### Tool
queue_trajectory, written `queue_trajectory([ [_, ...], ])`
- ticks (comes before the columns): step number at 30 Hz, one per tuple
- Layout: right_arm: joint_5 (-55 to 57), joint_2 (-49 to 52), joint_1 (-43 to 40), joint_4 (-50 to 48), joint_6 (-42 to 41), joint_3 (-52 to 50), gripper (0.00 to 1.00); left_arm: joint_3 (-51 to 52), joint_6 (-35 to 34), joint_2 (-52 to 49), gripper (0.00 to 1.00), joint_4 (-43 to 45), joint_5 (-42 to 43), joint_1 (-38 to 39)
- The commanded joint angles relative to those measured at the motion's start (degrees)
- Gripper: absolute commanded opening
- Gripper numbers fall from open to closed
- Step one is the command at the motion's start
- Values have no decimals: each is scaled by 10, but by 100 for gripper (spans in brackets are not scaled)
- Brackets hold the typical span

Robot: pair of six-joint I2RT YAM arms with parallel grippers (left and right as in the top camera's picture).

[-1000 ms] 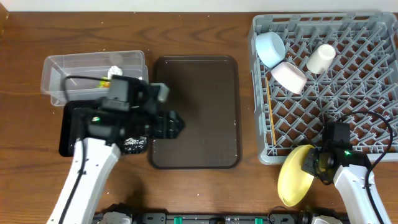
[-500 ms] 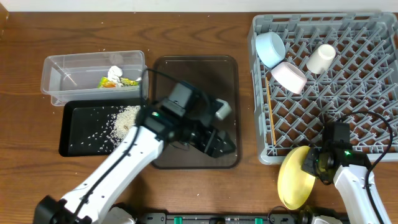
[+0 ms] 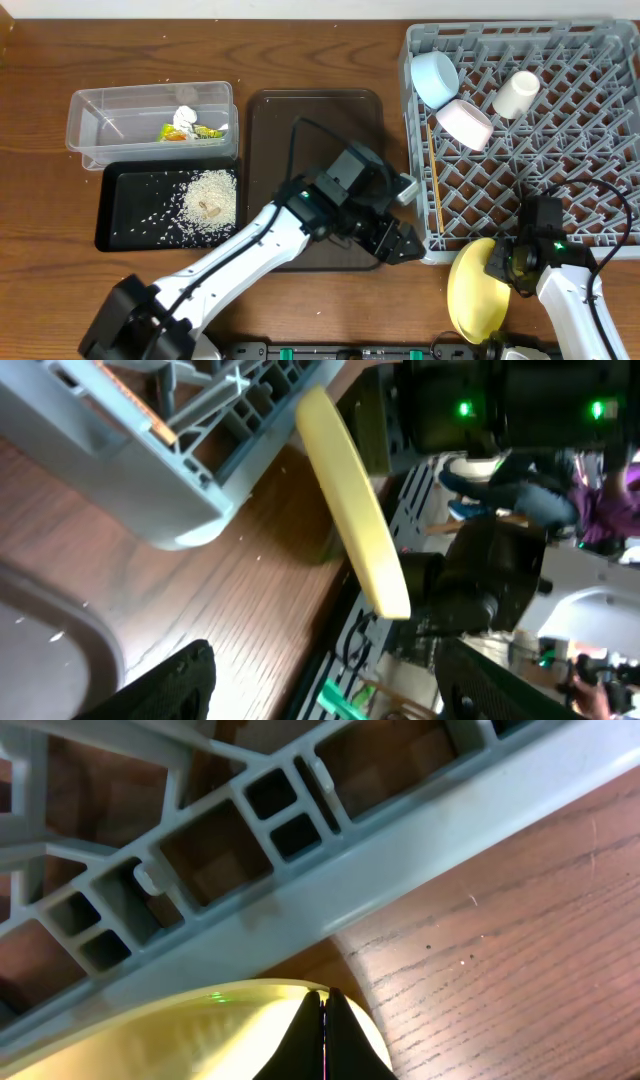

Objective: Sort waste into correct bins and load items into the dishwasher rack

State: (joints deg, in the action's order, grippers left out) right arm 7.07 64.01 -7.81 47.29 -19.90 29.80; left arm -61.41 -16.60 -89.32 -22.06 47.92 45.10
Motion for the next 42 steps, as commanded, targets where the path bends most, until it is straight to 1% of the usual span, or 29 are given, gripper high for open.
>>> queue_trajectory([
  [1, -5, 1, -2, -2, 7, 0, 1, 1, -59, -13, 73, 23, 5, 12],
  [2, -5, 1, -2, -2, 7, 0, 1, 1, -74, -14, 73, 31, 2, 15],
  [4, -5, 1, -2, -2, 7, 0, 1, 1, -129, -17, 73, 45, -28, 25],
  [7, -5, 1, -2, -2, 7, 0, 1, 1, -193, -17, 73, 47, -65, 38],
  [10, -5, 1, -2, -2, 7, 0, 1, 1, -221, -18, 73, 47, -88, 54],
  [14, -5, 1, -2, -2, 7, 0, 1, 1, -232, -24, 73, 47, -116, 74],
  [23, -13, 1, -2, -2, 7, 0, 1, 1, -271, -72, 73, 105, -111, 109],
  [29, -13, 1, -2, -2, 7, 0, 1, 1, -270, -91, 73, 126, -112, 134],
  [33, -14, 1, -2, -3, 7, 0, 1, 1, -271, -92, 73, 123, -137, 150],
  [35, -13, 1, -2, -3, 7, 0, 1, 1, -271, -92, 70, 124, -146, 158],
  [37, -13, 1, -2, -2, 7, 0, 1, 1, -271, -92, 60, 126, -146, 162],
  [42, -15, 1, -2, 1, 7, 0, 1, 1, -270, -92, 45, 137, -150, 167],
])
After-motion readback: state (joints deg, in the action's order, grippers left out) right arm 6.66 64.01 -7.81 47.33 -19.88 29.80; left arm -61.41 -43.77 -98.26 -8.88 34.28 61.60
